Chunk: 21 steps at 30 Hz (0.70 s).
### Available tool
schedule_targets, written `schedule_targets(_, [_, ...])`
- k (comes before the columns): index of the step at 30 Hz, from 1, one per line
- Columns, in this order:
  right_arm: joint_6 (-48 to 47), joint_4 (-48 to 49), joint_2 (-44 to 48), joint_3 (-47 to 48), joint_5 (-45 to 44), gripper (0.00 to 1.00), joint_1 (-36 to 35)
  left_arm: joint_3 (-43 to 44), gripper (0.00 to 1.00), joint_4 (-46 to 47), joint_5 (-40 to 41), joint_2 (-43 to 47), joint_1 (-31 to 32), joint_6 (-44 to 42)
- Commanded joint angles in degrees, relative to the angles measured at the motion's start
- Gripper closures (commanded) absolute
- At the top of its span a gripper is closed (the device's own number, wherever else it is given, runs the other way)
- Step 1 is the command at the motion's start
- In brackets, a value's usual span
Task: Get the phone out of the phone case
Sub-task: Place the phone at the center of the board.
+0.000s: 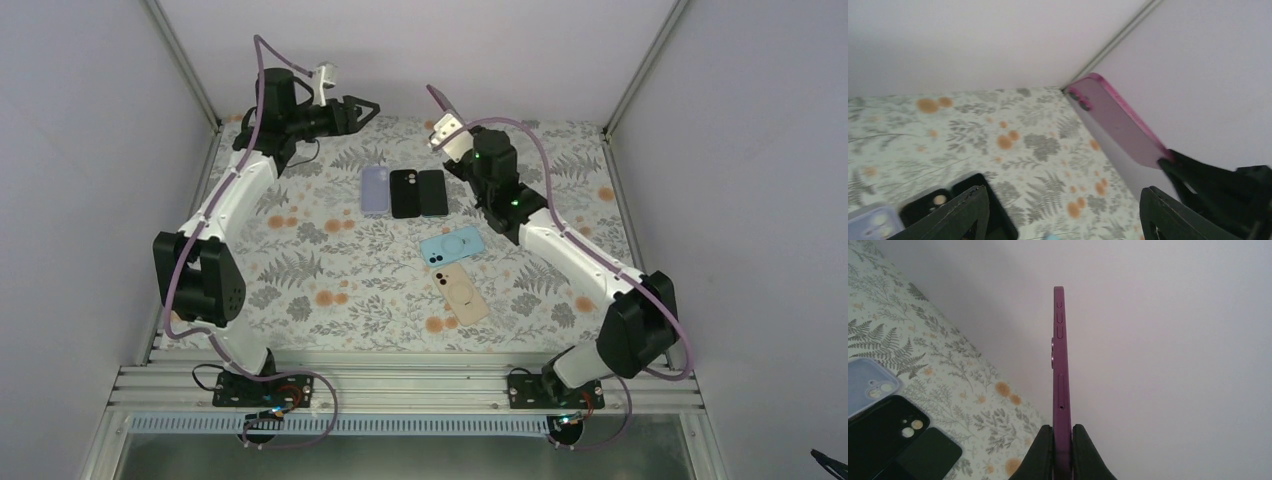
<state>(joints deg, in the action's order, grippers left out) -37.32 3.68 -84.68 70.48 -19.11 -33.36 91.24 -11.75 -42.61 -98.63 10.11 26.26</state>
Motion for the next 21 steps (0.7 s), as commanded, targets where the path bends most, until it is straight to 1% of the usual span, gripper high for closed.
schedule_targets(1, [-8.5,11.7,-0.5,-0.6,-8.0,0.96,-3.7,-2.3,0.23,9.0,-9.0,0.9,0.0,9.5])
schedule_targets(5, [-15.9,18.9,-1.3,-4.1,-12.5,0.96,-8.0,-5.4,0.22,14.3,-11.6,1.5,0.0,15.7])
schedule_targets(10, [-23.7,26.4,-2.4,-7.3,-16.6,0.96,-12.5,-10.1,0.21,20.2,-12.6,2.0,0.4,23.5])
schedule_targets(17, [-31.9,35.0,-3.3,-11.6,-19.2,0.96,-17.6,-11.8,0.2,22.1,-12.7,1.3,2.0,26.7])
schedule_targets(21, [-35.4,38.6,-3.9,-13.3,-19.6,0.96,-19.6,-11.8,0.22,22.3,-12.4,0.4,2.8,27.5])
